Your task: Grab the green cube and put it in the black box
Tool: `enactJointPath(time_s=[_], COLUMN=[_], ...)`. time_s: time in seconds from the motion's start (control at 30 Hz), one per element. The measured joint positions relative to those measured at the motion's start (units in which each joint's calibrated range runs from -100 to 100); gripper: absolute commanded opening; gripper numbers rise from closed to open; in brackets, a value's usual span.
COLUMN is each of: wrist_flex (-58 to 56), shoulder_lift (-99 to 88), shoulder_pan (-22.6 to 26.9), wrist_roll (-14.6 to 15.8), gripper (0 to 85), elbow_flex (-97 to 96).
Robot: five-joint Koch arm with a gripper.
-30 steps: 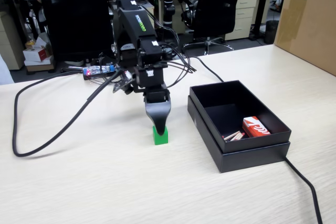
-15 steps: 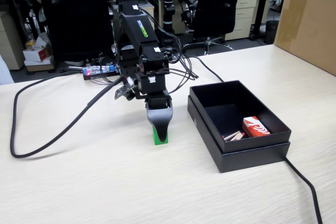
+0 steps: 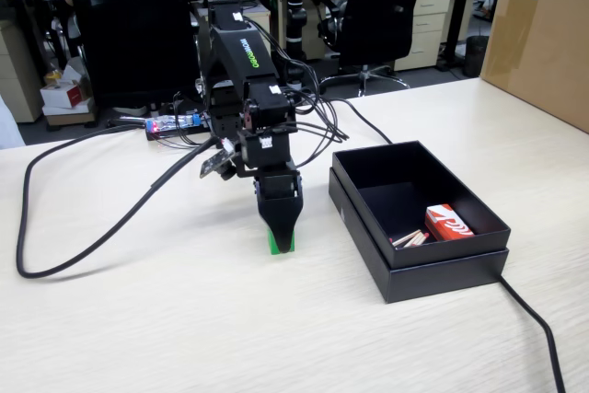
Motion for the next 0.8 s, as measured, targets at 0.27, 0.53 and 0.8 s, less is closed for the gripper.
enactJointPath(time_s=[0.27, 0.53, 0.8], wrist_flex=[0.0, -0.46, -2.09], shoulder_lift=[-0.13, -9.71, -34.69], shoulder_pan=[0.0, 0.05, 6.15], wrist_roll=[0.0, 0.29, 0.68], gripper=[2.7, 2.5, 2.8], elbow_flex=[0.0, -0.55, -0.64])
